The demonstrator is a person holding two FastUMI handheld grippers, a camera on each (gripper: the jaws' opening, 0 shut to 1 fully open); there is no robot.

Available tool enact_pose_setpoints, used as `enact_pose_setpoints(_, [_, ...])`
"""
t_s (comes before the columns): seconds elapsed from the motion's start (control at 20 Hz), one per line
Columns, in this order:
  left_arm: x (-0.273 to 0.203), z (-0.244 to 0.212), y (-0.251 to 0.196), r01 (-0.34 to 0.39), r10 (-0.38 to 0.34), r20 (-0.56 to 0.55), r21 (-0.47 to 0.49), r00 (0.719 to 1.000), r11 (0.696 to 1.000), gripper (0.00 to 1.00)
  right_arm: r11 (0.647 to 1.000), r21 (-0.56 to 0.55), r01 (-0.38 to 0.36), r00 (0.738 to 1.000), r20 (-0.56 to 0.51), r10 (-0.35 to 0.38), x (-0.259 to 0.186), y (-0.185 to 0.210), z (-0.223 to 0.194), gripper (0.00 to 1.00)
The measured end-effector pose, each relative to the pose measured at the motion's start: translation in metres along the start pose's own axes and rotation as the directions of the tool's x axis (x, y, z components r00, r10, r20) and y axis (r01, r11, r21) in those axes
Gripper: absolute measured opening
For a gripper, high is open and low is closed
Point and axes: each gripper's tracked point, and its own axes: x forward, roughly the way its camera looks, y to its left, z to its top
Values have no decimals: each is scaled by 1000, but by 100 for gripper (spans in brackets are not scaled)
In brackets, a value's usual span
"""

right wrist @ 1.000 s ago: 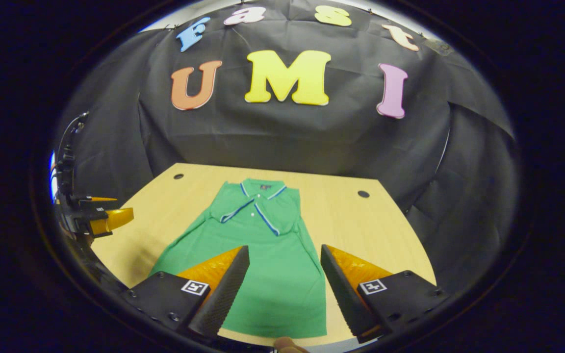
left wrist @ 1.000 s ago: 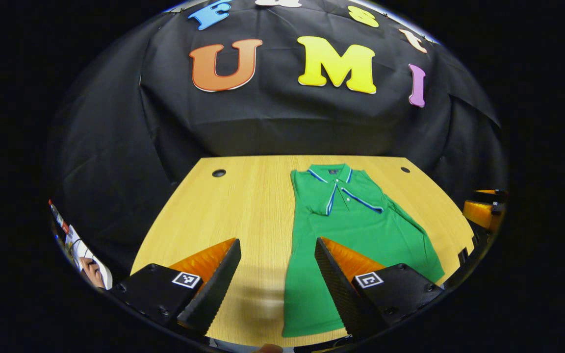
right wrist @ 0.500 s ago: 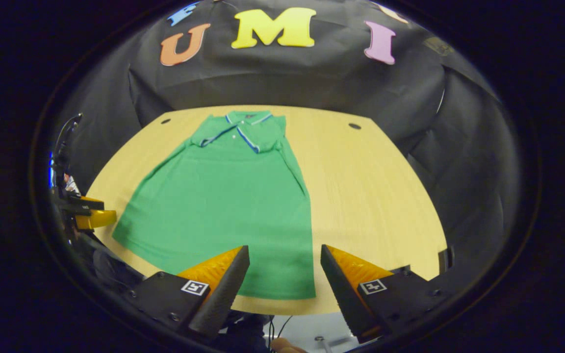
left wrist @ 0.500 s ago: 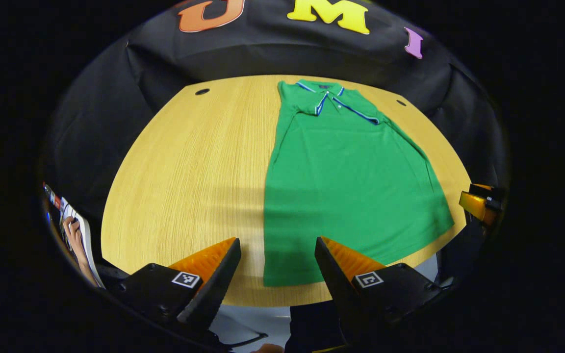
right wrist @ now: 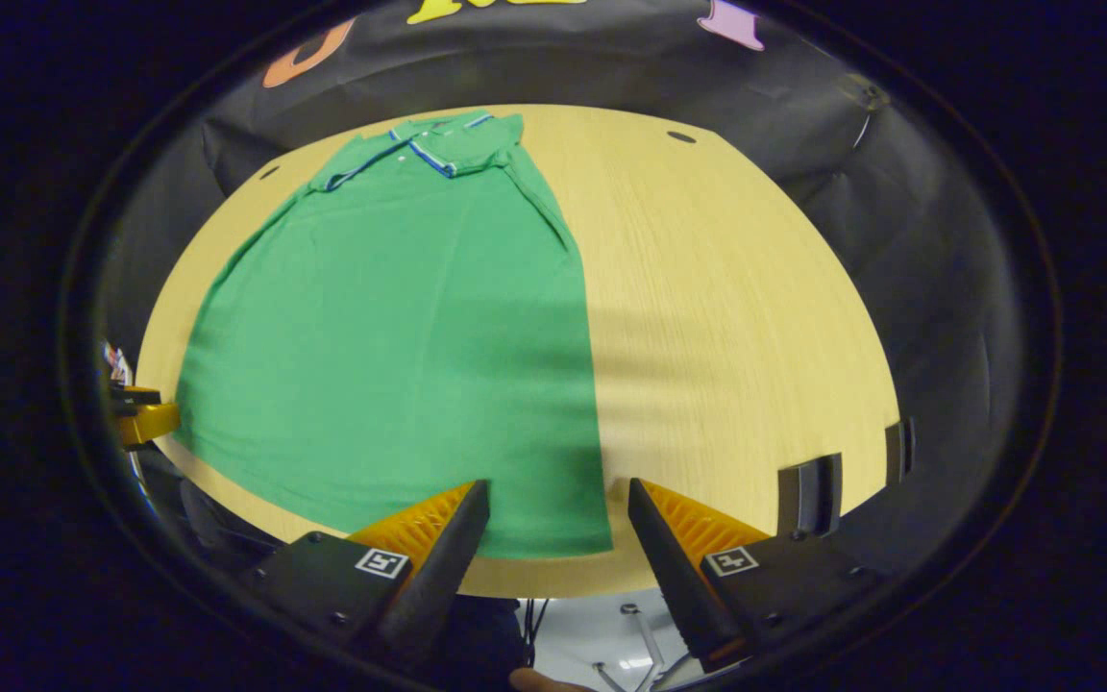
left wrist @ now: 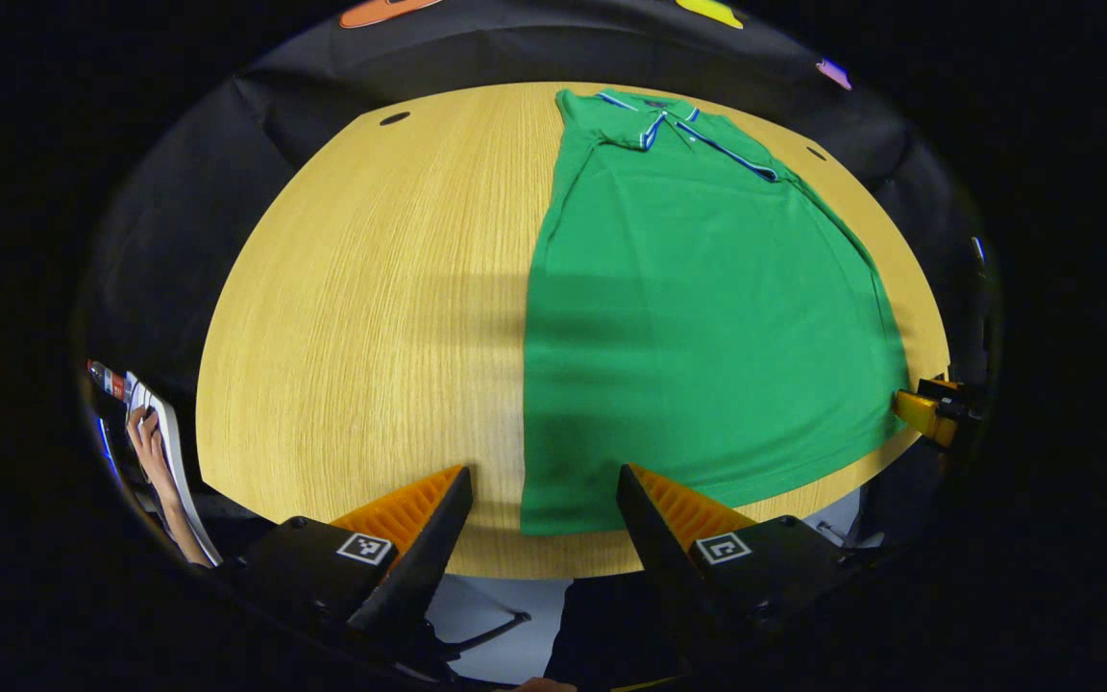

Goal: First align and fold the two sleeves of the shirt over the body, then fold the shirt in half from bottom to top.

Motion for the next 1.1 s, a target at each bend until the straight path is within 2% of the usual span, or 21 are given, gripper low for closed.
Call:
enact_pose_setpoints(0.1, [-6, -13, -4, 14, -16, -56, -39, 998, 999, 98, 1000, -3, -1, 1000, -24, 1, 2, -3, -3, 91])
enact_pose_setpoints(0.15, [-7, -17, -4, 12, -16, -80, -57, 997, 998, 98, 1000, -5, -2, 999, -38, 2, 2, -3, -3, 94])
enact_pose_setpoints(0.25, [-11, -17, -4, 10, -16, -78, -77, 997, 997, 99, 1000, 10, -15, 998, -68, 15, 3, -1, -3, 91])
enact_pose_setpoints(0.35, [-11, -20, -4, 11, -18, -83, -78, 996, 997, 98, 998, 53, -32, 992, -120, 38, 3, 2, -7, 93])
enact_pose_setpoints(0.45, [-9, -16, -4, 17, -23, -113, -55, 993, 998, 99, 999, 27, -35, 987, -153, 39, 3, 1, -5, 90])
enact_pose_setpoints(0.5, [-10, -18, -6, 23, -29, -137, -46, 990, 999, 99, 999, 15, -40, 985, -167, 42, 5, 3, -4, 84])
enact_pose_setpoints(0.55, [-11, -18, -4, 26, -34, -162, -50, 986, 998, 99, 999, 4, -41, 981, -188, 41, 4, 4, -5, 82])
enact_pose_setpoints(0.6, [-11, -17, -3, 27, -36, -182, -53, 983, 998, 98, 999, -2, -43, 978, -203, 41, 5, 4, -4, 80])
enact_pose_setpoints(0.65, [-11, -16, -4, 30, -38, -195, -43, 980, 999, 98, 999, 1, -42, 975, -221, 41, 5, 3, -4, 83])
enact_pose_setpoints(0.7, [-10, -16, -7, 35, -40, -200, -28, 979, 999, 100, 999, 0, -40, 971, -236, 39, 3, 3, -2, 80])
enact_pose_setpoints(0.75, [-9, -14, -7, 42, -42, -201, -4, 979, 999, 96, 999, 4, -38, 968, -249, 38, 5, 3, -3, 77])
enact_pose_setpoints(0.8, [-9, -15, -9, 46, -43, -205, 8, 978, 999, 92, 999, 0, -39, 965, -258, 37, 6, 3, -3, 65])
enact_pose_setpoints(1.0, [-9, -13, -13, 56, -47, -224, 32, 973, 998, 80, 999, -22, -44, 956, -292, 36, 6, 5, -3, 63])
enact_pose_setpoints(1.1, [-9, -13, -14, 64, -51, -220, 51, 974, 997, 76, 999, -10, -43, 956, -291, 38, 7, 5, 1, 49])
